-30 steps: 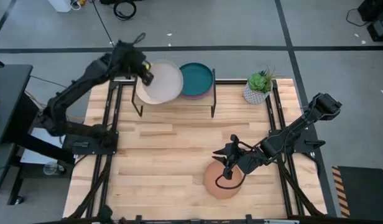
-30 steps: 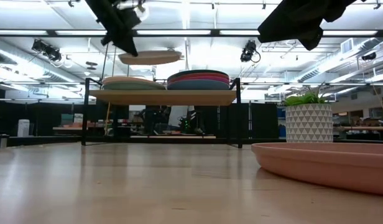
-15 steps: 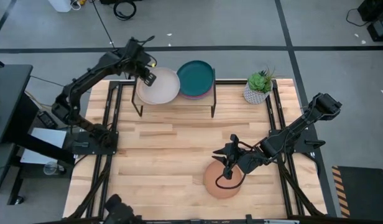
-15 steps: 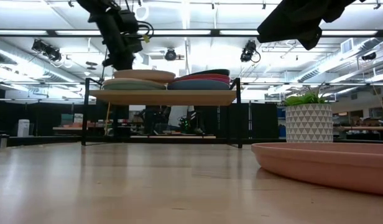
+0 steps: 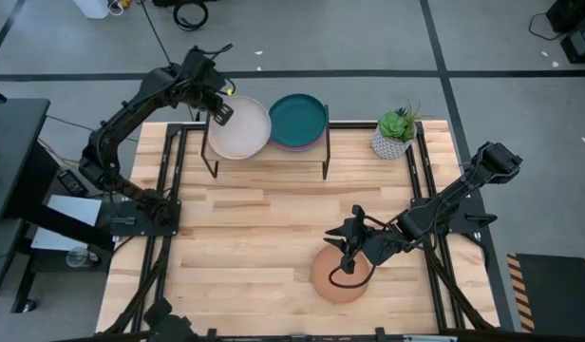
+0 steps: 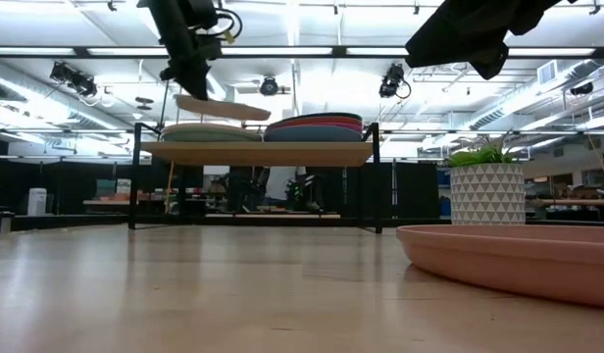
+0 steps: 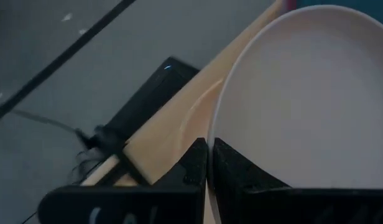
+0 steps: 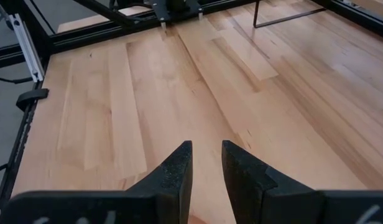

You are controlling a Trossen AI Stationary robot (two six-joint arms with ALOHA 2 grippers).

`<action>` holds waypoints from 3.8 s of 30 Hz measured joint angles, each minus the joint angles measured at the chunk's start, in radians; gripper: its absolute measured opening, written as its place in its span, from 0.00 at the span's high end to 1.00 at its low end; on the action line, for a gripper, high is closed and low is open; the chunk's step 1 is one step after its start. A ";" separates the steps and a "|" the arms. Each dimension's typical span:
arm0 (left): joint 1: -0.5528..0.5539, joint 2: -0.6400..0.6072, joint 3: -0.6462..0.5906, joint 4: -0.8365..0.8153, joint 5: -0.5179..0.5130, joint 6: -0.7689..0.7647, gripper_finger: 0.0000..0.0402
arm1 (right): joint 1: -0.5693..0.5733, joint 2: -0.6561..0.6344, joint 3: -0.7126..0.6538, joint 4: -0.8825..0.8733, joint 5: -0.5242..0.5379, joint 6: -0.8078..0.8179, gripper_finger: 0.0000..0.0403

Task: Place and stack plates onto a shelf
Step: Stack the gray plate on top of the light orange plate on the shelf, then stack the brown plate on top of the gray plate on the shelf

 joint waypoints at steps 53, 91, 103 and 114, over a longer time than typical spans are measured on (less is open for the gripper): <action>-0.809 -0.033 -0.161 0.061 0.093 0.090 0.65 | -0.058 0.221 0.196 -0.315 -0.275 0.082 0.78; -1.267 -0.010 -0.730 0.924 -0.045 0.017 0.65 | 0.075 0.327 0.167 -0.761 -0.738 0.452 0.78; -1.297 -0.008 -0.730 0.915 0.044 0.042 0.65 | -0.001 0.327 0.204 -0.483 -0.602 0.212 0.78; -1.402 0.239 -0.585 0.937 0.049 0.093 0.65 | 0.022 0.327 0.225 -0.591 -0.530 0.289 0.78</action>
